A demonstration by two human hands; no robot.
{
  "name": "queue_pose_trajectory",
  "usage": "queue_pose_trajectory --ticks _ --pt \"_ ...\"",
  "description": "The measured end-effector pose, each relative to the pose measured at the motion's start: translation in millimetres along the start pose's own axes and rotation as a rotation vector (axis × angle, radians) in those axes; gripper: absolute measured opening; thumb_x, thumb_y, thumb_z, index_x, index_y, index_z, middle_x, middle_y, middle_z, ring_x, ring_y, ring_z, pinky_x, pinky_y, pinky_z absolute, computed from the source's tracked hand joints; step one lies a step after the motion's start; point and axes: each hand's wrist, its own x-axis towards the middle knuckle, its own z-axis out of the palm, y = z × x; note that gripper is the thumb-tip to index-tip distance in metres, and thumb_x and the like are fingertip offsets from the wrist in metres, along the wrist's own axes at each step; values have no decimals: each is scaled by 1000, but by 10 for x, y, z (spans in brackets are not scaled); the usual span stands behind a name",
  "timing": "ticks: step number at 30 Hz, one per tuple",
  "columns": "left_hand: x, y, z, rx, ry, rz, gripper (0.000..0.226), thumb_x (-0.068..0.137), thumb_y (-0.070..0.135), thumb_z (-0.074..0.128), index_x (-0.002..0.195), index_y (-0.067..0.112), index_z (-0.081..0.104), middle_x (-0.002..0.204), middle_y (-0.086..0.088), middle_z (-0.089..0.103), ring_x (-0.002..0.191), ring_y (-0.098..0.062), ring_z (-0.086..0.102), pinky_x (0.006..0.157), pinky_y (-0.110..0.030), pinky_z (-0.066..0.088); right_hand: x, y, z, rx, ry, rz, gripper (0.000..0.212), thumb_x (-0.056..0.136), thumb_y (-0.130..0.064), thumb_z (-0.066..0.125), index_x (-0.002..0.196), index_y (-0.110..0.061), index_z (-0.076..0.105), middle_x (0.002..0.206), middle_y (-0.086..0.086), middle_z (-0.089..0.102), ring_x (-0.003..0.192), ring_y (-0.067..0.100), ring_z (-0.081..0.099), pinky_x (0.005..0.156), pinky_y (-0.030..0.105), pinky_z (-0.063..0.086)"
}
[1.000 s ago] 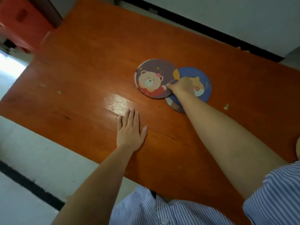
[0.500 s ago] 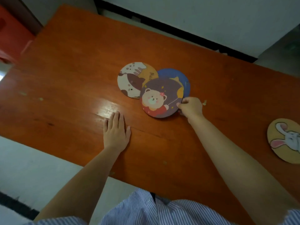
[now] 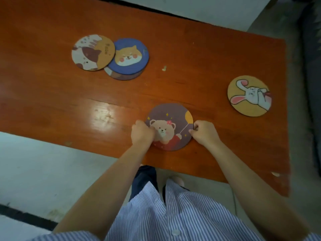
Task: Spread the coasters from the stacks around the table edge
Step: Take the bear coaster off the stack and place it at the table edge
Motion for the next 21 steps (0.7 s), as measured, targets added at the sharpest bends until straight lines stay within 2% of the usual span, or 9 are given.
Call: queue_pose_trajectory --ticks 2,4,7,9,11,13,14,16,21 --pt "-123 10 138 -75 4 29 24 90 20 55 76 0 57 55 -6 41 46 -20 38 41 -27 29 -103 211 0 -25 27 -7 22 90 -20 58 72 -9 51 70 5 50 68 21 48 52 24 33" --pt "-229 47 210 -78 31 107 37 88 14 55 55 15 39 50 -3 32 45 -21 29 41 -26 20 -175 385 -5 -3 41 -11 30 92 -21 56 64 -12 48 60 0 44 60 17 45 47 23 29" --pt "-359 176 266 -61 70 207 19 87 11 52 74 -1 57 69 -25 57 67 -46 49 43 -40 34 -232 561 -33 68 87 5 33 92 -22 55 63 -14 43 56 -6 37 57 16 42 46 23 26" --pt "-375 237 304 -49 101 236 23 89 12 52 95 -9 58 93 -32 63 85 -43 57 65 -53 48 -243 613 -45 103 116 19 26 92 -22 55 71 -12 46 56 -6 38 62 17 44 44 22 24" --pt "-348 276 321 -14 109 261 20 89 10 52 87 -8 61 84 -30 63 79 -43 58 64 -53 49 -235 617 -32 128 127 28 24 93 -23 55 73 -12 46 58 -4 41 67 19 47 44 20 25" --pt "-275 275 322 29 141 276 32 89 8 52 57 5 50 55 -13 50 54 -32 48 42 -38 35 -208 572 -12 134 116 22 22 93 -23 54 76 -12 45 68 1 48 71 19 47 45 22 27" --pt "-247 263 315 38 150 267 39 88 7 52 51 12 39 49 -4 40 47 -22 39 39 -29 26 -193 542 -11 137 111 23 22 94 -22 53 76 -13 44 73 3 49 72 19 47 47 24 29" --pt "-198 231 281 31 158 232 39 87 8 53 53 15 37 50 2 36 46 -15 34 41 -26 21 -153 488 -20 144 102 23 24 94 -22 52 73 -14 43 74 4 49 72 19 47 50 25 31" --pt "-147 132 231 33 169 211 16 86 10 53 71 7 47 56 2 40 58 -23 40 46 -30 27 -105 392 10 113 70 25 21 95 -25 49 78 -13 44 72 2 47 74 19 47 51 25 31"
